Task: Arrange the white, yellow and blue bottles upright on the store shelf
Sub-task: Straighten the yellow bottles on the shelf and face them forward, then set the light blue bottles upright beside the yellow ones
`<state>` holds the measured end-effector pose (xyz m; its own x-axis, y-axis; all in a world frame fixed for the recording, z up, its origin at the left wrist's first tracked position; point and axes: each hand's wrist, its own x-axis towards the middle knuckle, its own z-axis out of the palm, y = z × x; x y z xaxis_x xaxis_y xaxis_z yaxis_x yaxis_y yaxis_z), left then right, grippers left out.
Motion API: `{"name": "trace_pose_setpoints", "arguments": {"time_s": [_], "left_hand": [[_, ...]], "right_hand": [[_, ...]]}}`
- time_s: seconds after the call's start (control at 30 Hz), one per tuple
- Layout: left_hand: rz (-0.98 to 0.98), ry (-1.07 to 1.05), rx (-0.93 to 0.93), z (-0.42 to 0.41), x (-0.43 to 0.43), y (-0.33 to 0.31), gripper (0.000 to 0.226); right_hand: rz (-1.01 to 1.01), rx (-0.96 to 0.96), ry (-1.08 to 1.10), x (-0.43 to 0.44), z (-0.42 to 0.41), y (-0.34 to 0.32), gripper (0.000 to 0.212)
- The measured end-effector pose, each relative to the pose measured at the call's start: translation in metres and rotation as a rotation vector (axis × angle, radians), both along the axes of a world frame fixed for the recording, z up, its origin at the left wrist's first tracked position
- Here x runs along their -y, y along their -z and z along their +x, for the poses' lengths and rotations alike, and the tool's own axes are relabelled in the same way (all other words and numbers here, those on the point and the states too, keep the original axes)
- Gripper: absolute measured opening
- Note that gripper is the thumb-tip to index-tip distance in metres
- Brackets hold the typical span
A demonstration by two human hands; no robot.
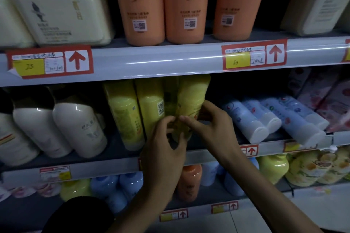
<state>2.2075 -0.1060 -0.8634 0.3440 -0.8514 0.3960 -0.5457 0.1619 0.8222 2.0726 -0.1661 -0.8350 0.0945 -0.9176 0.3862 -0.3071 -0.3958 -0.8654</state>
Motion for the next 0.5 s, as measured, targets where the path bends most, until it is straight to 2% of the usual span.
{"name": "trace_pose_setpoints", "arguments": {"time_s": [0.2, 0.37, 0.5], "left_hand": [[0.093, -0.022, 0.045, -0.004, -0.002, -0.007, 0.047], [0.166, -0.024, 0.123, -0.002, -0.005, -0.021, 0.046], [0.310, 0.022, 0.183, 0.007, -0.009, -0.034, 0.044]], "right_hand": [[0.006, -0.048, 0.055, 0.007, 0.006, 0.004, 0.046], [0.034, -0.055, 0.124, 0.011, 0.013, 0.005, 0.061], [0.074, -0.038, 0.075, 0.012, 0.010, 0.005, 0.059]]}}
